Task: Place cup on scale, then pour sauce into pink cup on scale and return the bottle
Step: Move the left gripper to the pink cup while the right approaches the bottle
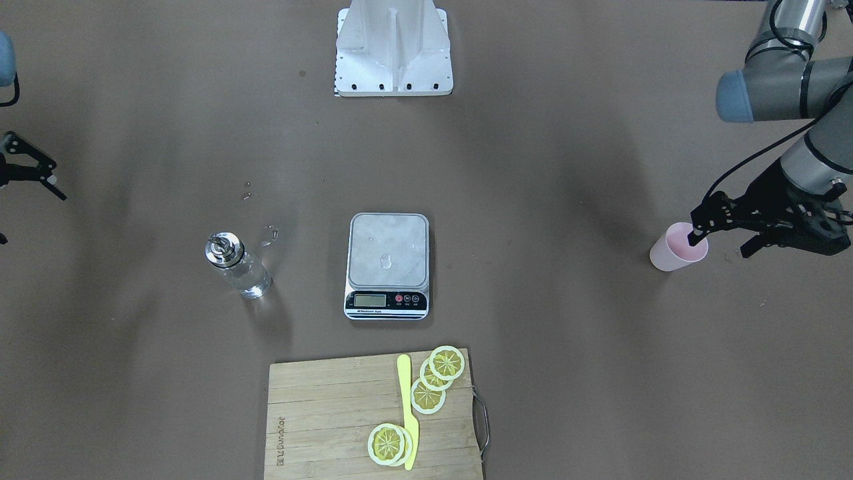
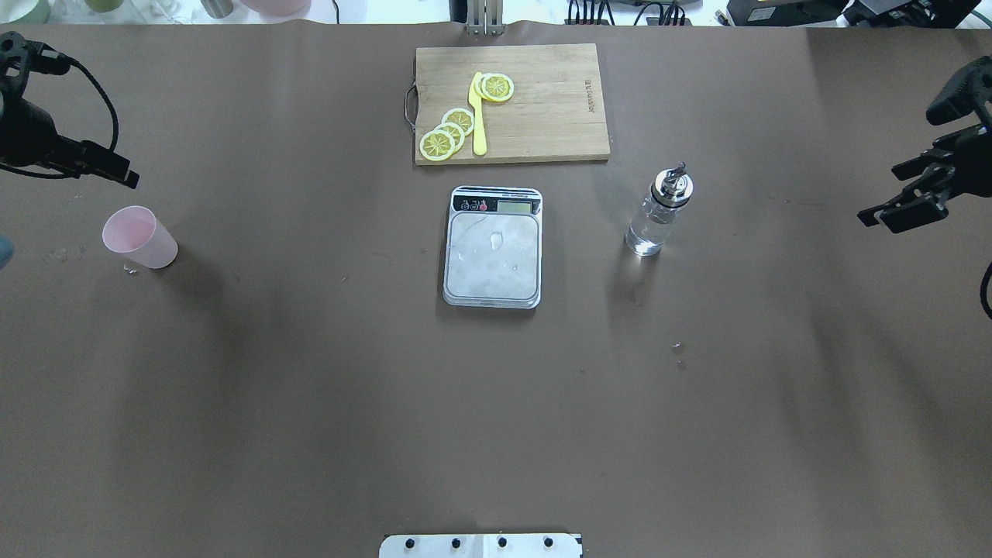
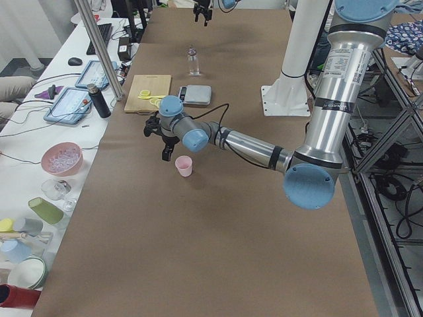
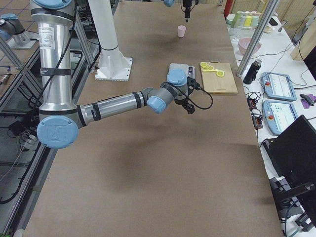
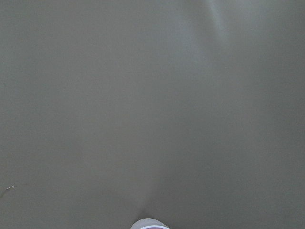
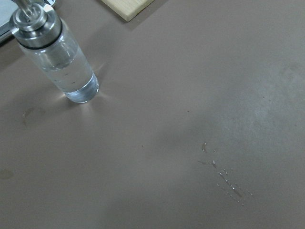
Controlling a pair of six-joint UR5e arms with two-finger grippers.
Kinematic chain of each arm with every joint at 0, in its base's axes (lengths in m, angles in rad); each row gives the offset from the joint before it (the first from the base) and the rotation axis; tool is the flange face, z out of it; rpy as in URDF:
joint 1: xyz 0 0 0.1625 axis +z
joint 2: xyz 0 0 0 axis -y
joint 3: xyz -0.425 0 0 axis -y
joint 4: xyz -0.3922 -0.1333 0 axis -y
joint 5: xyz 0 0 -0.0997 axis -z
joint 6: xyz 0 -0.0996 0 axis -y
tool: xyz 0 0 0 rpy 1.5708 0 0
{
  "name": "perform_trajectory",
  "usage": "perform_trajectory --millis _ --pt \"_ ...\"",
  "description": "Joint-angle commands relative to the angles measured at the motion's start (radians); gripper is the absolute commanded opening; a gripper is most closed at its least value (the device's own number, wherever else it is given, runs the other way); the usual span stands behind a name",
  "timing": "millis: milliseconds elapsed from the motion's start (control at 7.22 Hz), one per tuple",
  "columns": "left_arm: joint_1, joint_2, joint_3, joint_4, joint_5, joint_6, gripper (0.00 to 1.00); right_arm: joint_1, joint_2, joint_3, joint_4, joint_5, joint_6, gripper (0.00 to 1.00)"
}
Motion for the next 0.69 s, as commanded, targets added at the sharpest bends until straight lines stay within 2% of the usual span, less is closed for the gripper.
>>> perform_trajectory --millis 0,277,554 --pt "0.001 0.004 0.039 0.002 0.001 0.090 0.97 -0.063 0.054 -0.020 0.018 -0.021 0.018 1.00" --pt "0.001 0.007 0.045 0.008 0.004 0.095 0.97 -0.150 0.062 -0.052 0.125 -0.085 0.105 1.00" --pt "0.008 0.007 0.071 0.008 0.037 0.109 0.97 -0.205 0.068 -0.074 0.163 -0.128 0.134 1.00"
